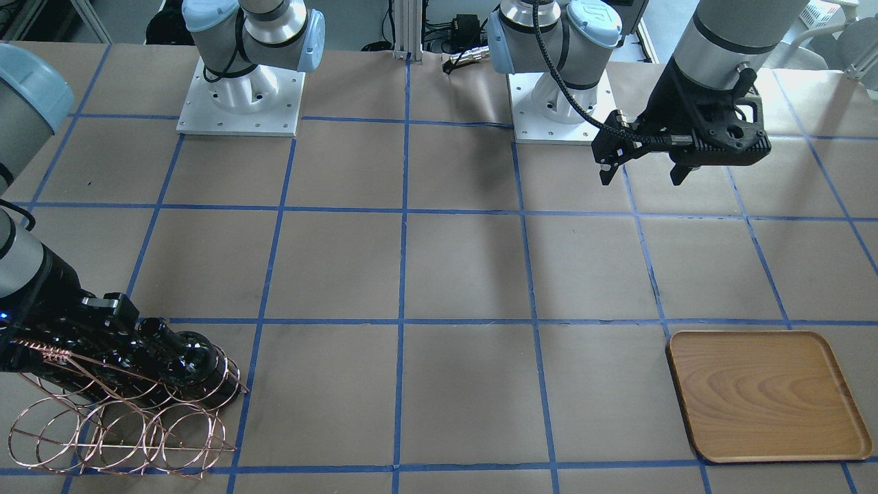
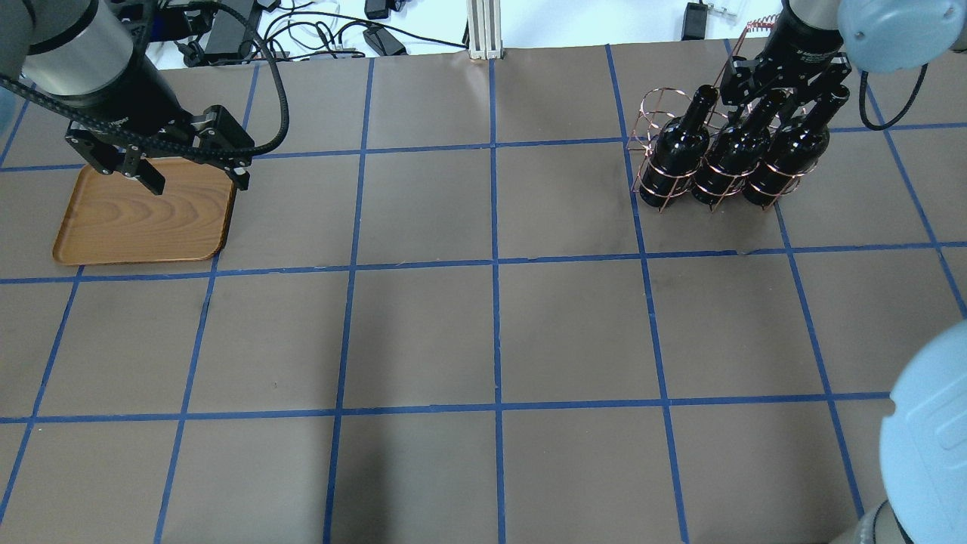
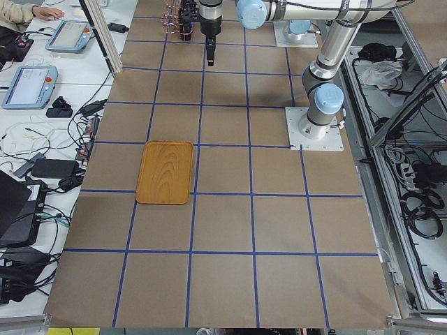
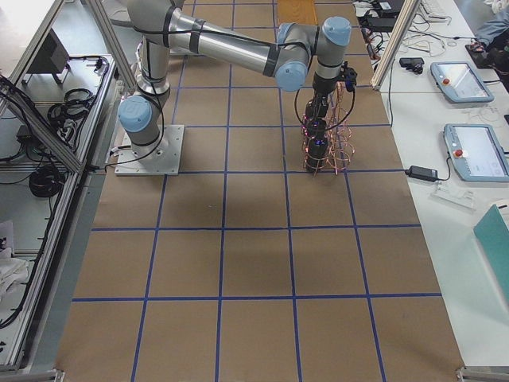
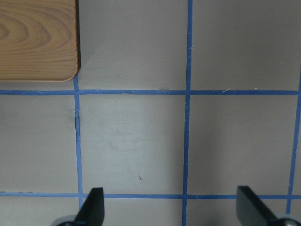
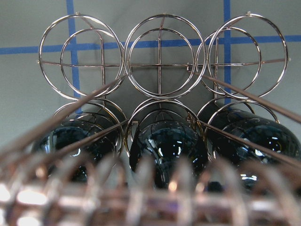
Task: Take wine from basket and place on tray
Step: 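Grasp the bottle neck with the right gripper and lift it out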
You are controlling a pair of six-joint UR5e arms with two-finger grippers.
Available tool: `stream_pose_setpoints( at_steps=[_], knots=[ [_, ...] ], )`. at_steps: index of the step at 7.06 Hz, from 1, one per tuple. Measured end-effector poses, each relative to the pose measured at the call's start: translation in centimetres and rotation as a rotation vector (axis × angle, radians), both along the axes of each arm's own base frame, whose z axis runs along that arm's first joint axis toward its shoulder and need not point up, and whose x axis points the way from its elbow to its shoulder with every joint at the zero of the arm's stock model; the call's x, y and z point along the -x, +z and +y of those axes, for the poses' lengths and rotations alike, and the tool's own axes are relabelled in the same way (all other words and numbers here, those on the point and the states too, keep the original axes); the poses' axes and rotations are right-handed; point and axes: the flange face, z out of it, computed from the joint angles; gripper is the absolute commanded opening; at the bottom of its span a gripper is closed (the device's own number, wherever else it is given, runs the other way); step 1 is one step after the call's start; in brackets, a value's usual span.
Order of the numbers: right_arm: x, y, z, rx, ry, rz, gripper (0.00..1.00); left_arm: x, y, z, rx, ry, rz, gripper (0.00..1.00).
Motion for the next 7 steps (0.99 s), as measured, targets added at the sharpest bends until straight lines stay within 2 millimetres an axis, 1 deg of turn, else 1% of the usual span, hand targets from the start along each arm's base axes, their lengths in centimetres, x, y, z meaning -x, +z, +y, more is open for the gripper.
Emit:
stream_pose_setpoints(
  at_steps=[1, 3, 4, 5, 6, 7],
  knots=[
    [0.0, 0.1, 0.0, 0.002, 0.0, 0.0, 0.11, 0.0, 0.0, 0.0, 0.0, 0.0, 0.0, 1.0],
    [0.0, 0.9, 0.1, 0.015, 0.0, 0.003, 0.11, 0.0, 0.0, 0.0, 0.0, -0.001, 0.0, 1.0],
    [0.0, 2.4, 0.4, 0.038, -0.002, 0.006, 0.12, 0.0, 0.0, 0.0, 0.0, -0.001, 0.0, 1.0],
    [-0.1, 5.2, 1.1, 0.079, -0.003, 0.013, 0.12, 0.0, 0.0, 0.0, 0.0, -0.001, 0.0, 1.0],
    [-0.3, 8.6, 2.3, 0.112, -0.003, 0.022, 0.12, 0.0, 0.0, 0.0, 0.0, -0.001, 0.0, 1.0],
    [-0.6, 11.8, 3.9, 0.119, -0.005, 0.026, 0.12, 0.0, 0.0, 0.0, 0.0, -0.001, 0.0, 1.0]
  ],
)
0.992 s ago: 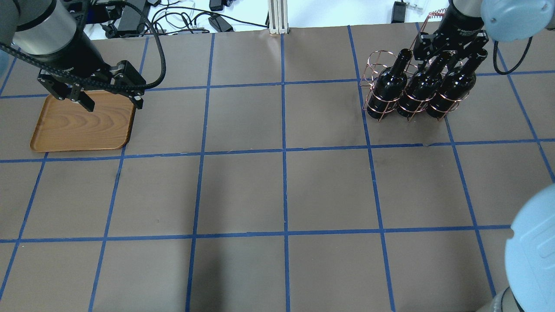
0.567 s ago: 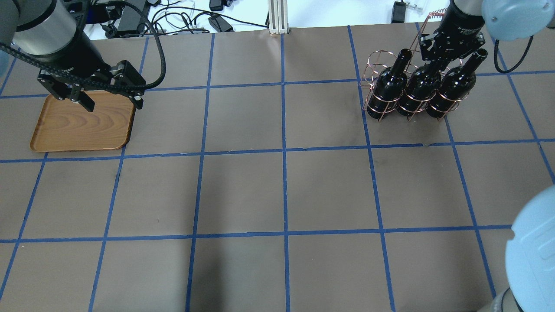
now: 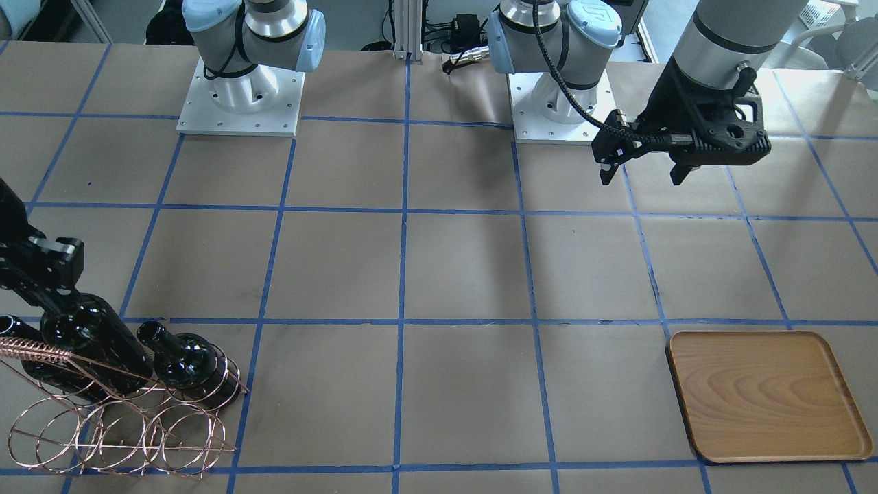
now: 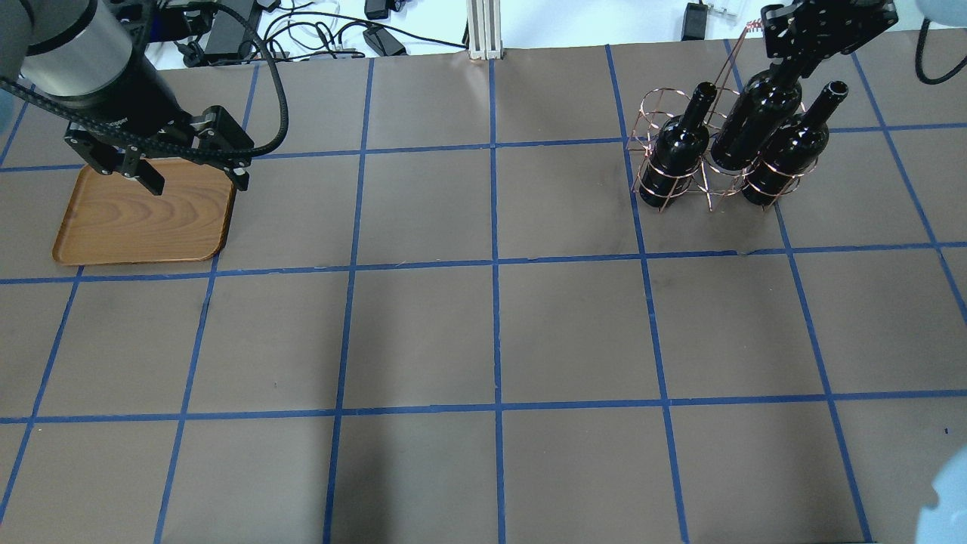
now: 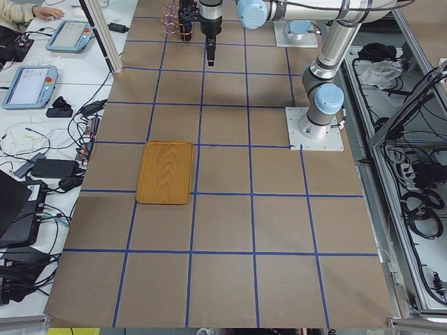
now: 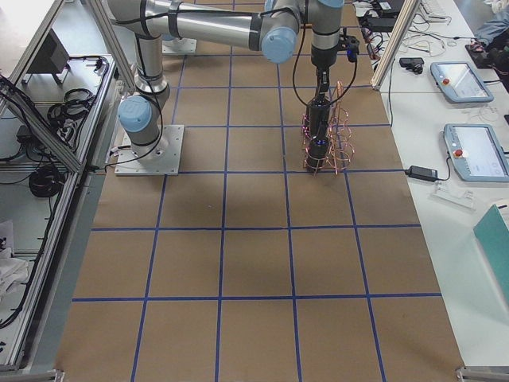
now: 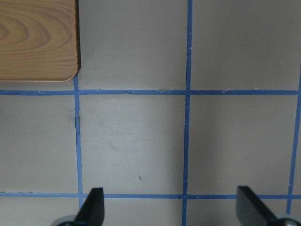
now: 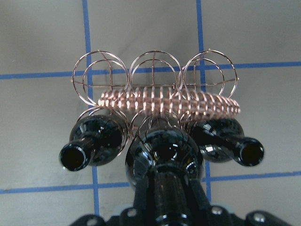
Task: Take wine from basket and place on tray
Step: 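Grasp the bottle neck with the right gripper and lift it out, then carry the bottle toward the table center and stand it upright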
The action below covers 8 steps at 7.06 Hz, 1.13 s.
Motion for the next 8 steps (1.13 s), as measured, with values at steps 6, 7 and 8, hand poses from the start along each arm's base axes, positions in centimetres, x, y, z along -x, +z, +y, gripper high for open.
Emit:
stream_pose_setpoints(
  at_steps=[6, 7, 8],
  knots=[
    [-12.1, 0.7, 9.8, -0.174, -0.119, -0.045, 0.03, 0.0, 0.1, 0.1, 0.002, 0.0, -0.001, 1.0],
    [-17.0, -1.2, 10.9, -0.161, -0.166, -0.048, 0.03, 0.0, 0.1, 0.1, 0.003, 0.001, -0.002, 1.0],
    [-22.2, -3.5, 12.1, -0.132, -0.22, -0.057, 0.03, -0.1, 0.2, 0.1, 0.003, 0.001, -0.003, 1.0]
  ],
)
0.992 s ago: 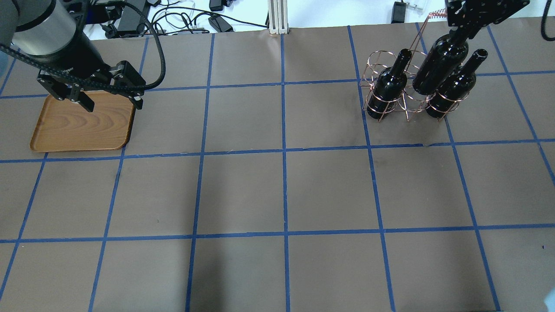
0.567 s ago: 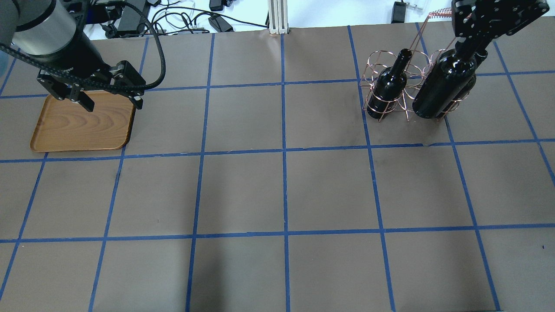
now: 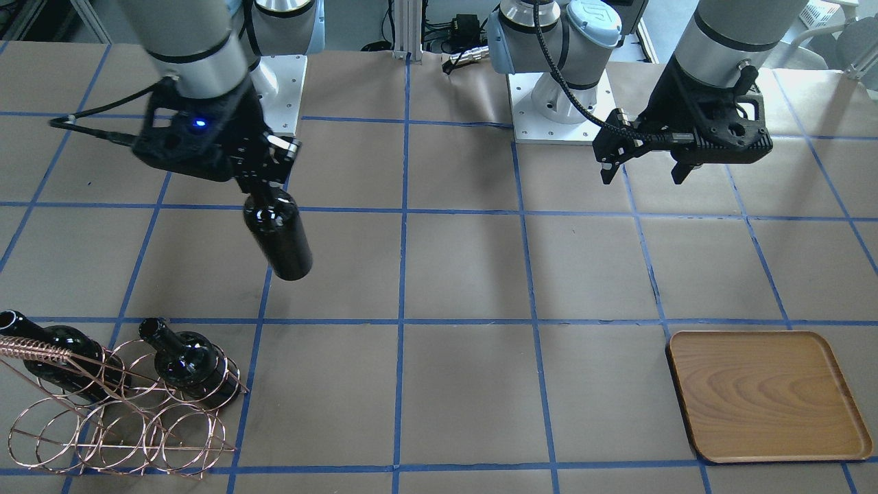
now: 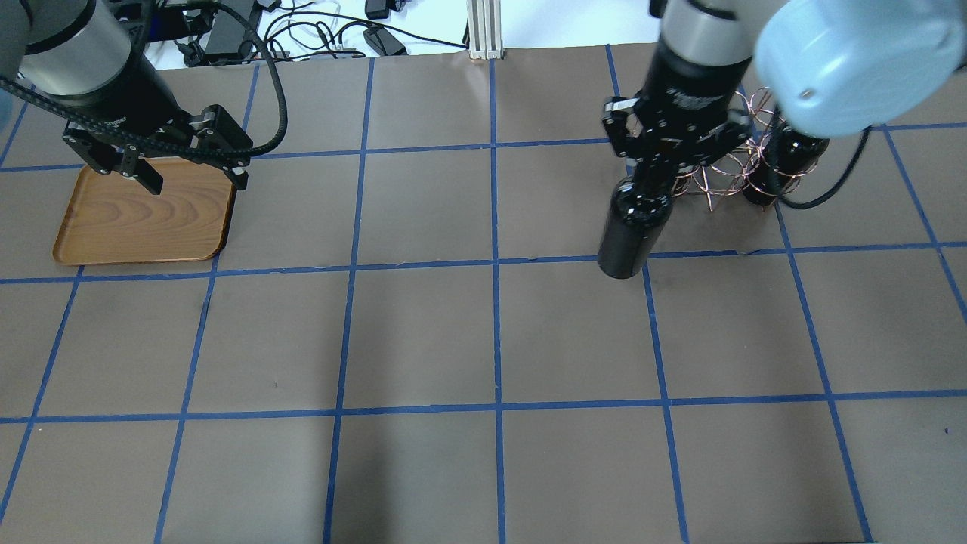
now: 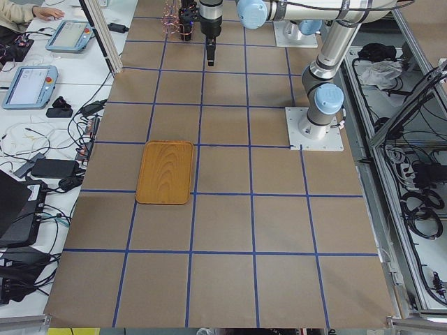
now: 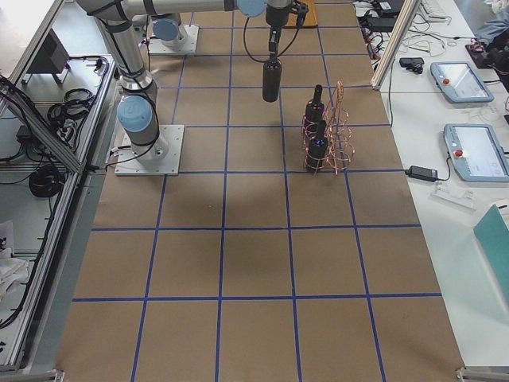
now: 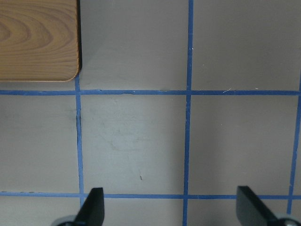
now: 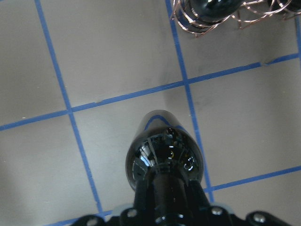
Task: Take wine from basket and place on tray
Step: 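Carry the bottle toward the table center and stand it upright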
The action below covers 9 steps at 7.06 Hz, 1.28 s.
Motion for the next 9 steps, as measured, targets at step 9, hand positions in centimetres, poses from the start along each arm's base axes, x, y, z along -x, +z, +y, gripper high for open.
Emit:
stream_pose_setpoints(
  at_steps=[9],
  knots=[
    [-23.1, -7.8, 8.8, 0.075, -0.109, -0.066, 0.0, -2.8, 0.3, -0.4, -0.002, -0.015, -0.004, 1.0]
  ],
)
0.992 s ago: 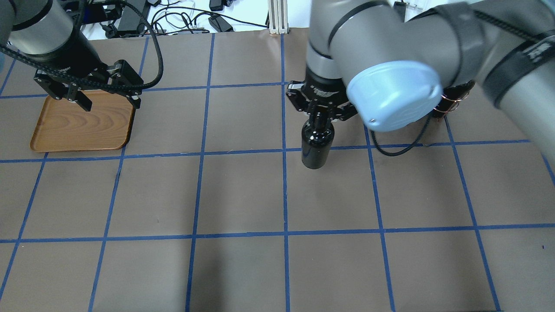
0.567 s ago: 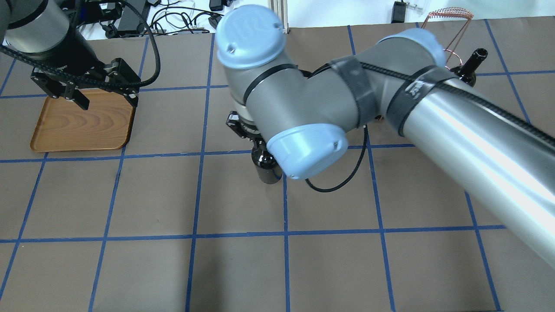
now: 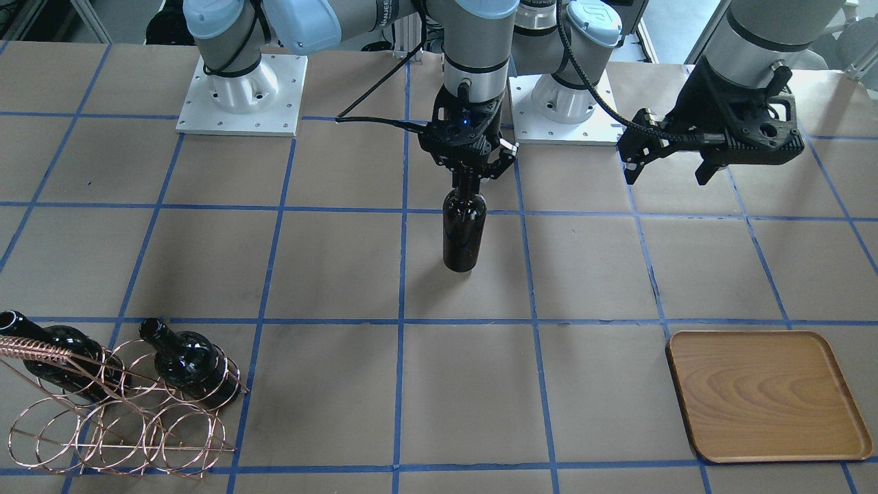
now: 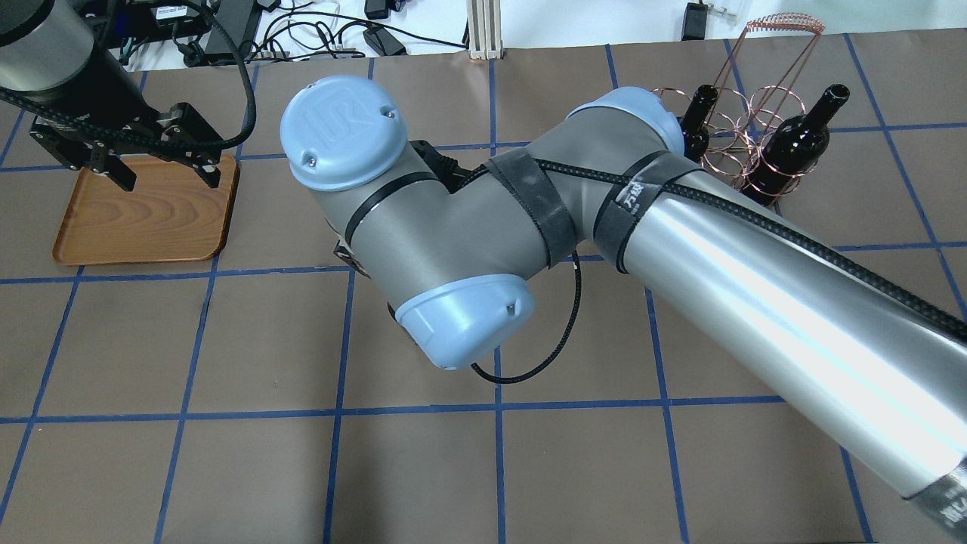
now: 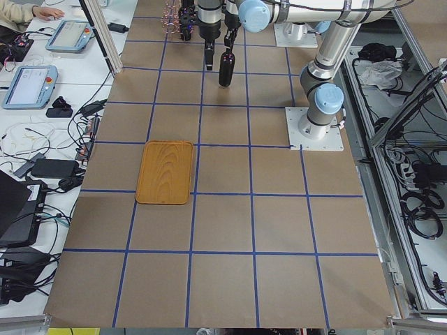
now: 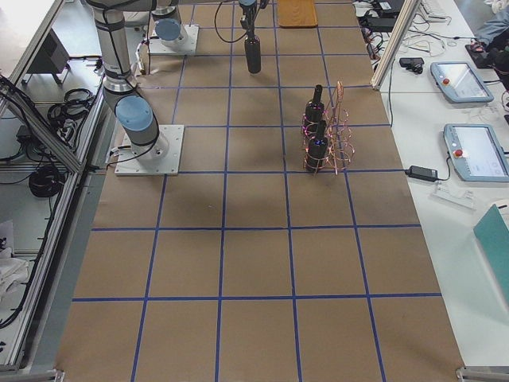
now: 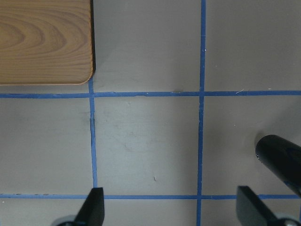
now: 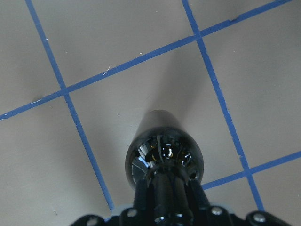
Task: Take wine from basket and place on tray
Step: 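Carry the bottle toward the table center and stand it upright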
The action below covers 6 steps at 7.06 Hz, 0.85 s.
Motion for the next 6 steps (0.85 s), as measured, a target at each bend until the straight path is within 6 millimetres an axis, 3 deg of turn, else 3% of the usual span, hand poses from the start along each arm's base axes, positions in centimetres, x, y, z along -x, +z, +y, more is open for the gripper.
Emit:
stream_pose_setpoints(
  at_steps=[3, 4, 5, 6],
  knots=[
    [-1.17, -0.66, -0.46, 0.002, -0.007, 0.007, 0.05, -0.02, 0.07, 0.05, 0.002, 0.003, 0.001, 1.0],
    [-1.35, -0.75, -0.27, 0.0, -0.004, 0.009, 0.22, 0.02, 0.18, 0.17, 0.002, 0.003, 0.001, 1.0],
    [-1.49, -0.89, -0.11, -0.003, 0.0, 0.013, 0.47, 0.09, 0.26, 0.4, -0.001, 0.005, 0.001, 1.0],
    [-1.53, -0.96, -0.03, -0.005, 0.001, 0.015, 0.64, 0.28, 0.29, 0.68, -0.008, 0.006, 0.002, 1.0]
  ],
)
